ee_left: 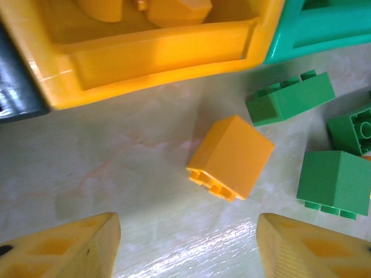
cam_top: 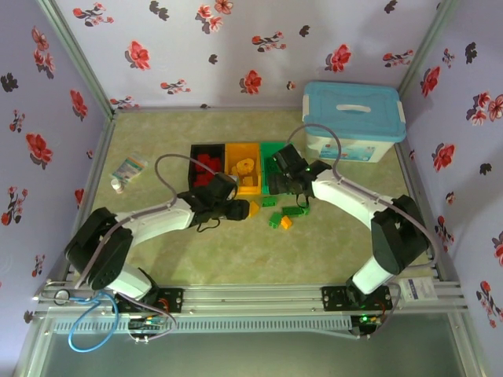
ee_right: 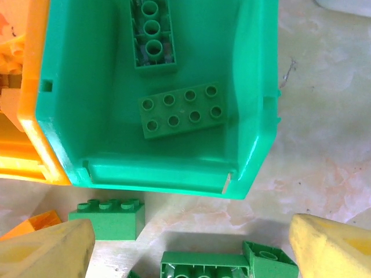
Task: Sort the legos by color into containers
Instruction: Pick up the lego from the center of the table.
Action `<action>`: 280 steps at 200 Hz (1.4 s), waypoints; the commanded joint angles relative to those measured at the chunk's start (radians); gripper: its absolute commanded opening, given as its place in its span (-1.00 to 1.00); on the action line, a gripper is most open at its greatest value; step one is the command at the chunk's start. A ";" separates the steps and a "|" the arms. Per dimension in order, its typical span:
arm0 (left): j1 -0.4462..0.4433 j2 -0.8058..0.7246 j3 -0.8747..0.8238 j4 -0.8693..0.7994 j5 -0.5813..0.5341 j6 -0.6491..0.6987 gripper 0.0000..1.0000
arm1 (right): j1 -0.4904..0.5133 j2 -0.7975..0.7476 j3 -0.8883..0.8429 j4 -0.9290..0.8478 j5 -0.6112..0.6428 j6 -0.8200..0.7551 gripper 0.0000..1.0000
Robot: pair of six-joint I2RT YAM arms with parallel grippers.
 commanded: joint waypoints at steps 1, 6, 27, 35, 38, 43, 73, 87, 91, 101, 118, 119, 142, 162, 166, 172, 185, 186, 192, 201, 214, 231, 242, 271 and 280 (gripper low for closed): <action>-0.016 0.053 0.068 -0.061 -0.026 0.055 0.28 | -0.007 -0.046 -0.034 0.027 -0.009 0.032 0.75; -0.018 0.066 0.083 -0.070 -0.033 0.061 0.28 | -0.007 -0.051 -0.044 0.031 -0.012 0.033 0.75; -0.030 0.119 0.139 -0.102 -0.037 0.080 0.28 | -0.007 -0.066 -0.073 0.039 -0.013 0.040 0.76; -0.036 0.138 0.158 -0.109 -0.037 0.088 0.28 | -0.007 -0.072 -0.085 0.042 -0.013 0.041 0.76; -0.037 0.145 0.166 -0.112 -0.038 0.091 0.28 | -0.007 -0.074 -0.090 0.044 -0.010 0.042 0.76; -0.040 0.156 0.178 -0.118 -0.037 0.095 0.28 | -0.007 -0.076 -0.098 0.045 -0.010 0.043 0.76; -0.054 0.223 0.234 -0.141 -0.039 0.114 0.28 | -0.007 -0.096 -0.137 0.056 -0.009 0.055 0.76; -0.056 0.249 0.255 -0.150 -0.040 0.116 0.28 | -0.007 -0.106 -0.148 0.059 -0.009 0.057 0.76; -0.058 0.255 0.261 -0.153 -0.040 0.117 0.28 | -0.007 -0.107 -0.152 0.061 -0.010 0.059 0.76; -0.060 0.272 0.275 -0.159 -0.039 0.121 0.27 | -0.007 -0.114 -0.156 0.061 -0.010 0.061 0.76; -0.065 0.301 0.297 -0.174 -0.039 0.125 0.27 | -0.007 -0.122 -0.167 0.064 -0.010 0.065 0.76; -0.065 0.303 0.298 -0.175 -0.041 0.126 0.27 | -0.007 -0.123 -0.168 0.065 -0.011 0.066 0.76; -0.074 0.342 0.328 -0.211 -0.065 0.125 0.21 | -0.007 -0.132 -0.180 0.067 -0.014 0.073 0.76; -0.083 0.361 0.342 -0.231 -0.086 0.127 -0.01 | -0.007 -0.138 -0.192 0.072 -0.016 0.078 0.76; -0.085 0.361 0.343 -0.234 -0.090 0.128 -0.02 | -0.007 -0.138 -0.194 0.073 -0.016 0.079 0.76; -0.087 0.361 0.343 -0.235 -0.096 0.129 -0.06 | -0.008 -0.139 -0.198 0.073 -0.016 0.081 0.77; -0.088 0.355 0.346 -0.240 -0.110 0.131 -0.18 | -0.008 -0.142 -0.201 0.074 -0.018 0.081 0.77; -0.088 0.355 0.346 -0.240 -0.110 0.132 -0.19 | -0.007 -0.142 -0.202 0.074 -0.018 0.082 0.77; -0.090 0.349 0.346 -0.242 -0.115 0.132 -0.24 | -0.008 -0.141 -0.203 0.075 -0.017 0.082 0.77; -0.089 0.339 0.347 -0.244 -0.121 0.134 -0.29 | -0.007 -0.143 -0.206 0.075 -0.018 0.084 0.77; -0.089 0.321 0.348 -0.245 -0.130 0.139 -0.34 | -0.007 -0.144 -0.208 0.077 -0.017 0.086 0.77; -0.088 0.287 0.347 -0.248 -0.141 0.143 -0.38 | -0.007 -0.144 -0.211 0.078 -0.019 0.086 0.76; -0.089 0.251 0.338 -0.239 -0.147 0.148 -0.41 | -0.007 -0.146 -0.215 0.078 -0.017 0.087 0.77; -0.066 0.103 0.261 -0.130 -0.156 0.153 -0.42 | -0.009 -0.150 -0.229 0.083 -0.019 0.091 0.77; -0.051 0.053 0.226 -0.081 -0.161 0.148 -0.42 | -0.007 -0.152 -0.235 0.086 -0.020 0.093 0.77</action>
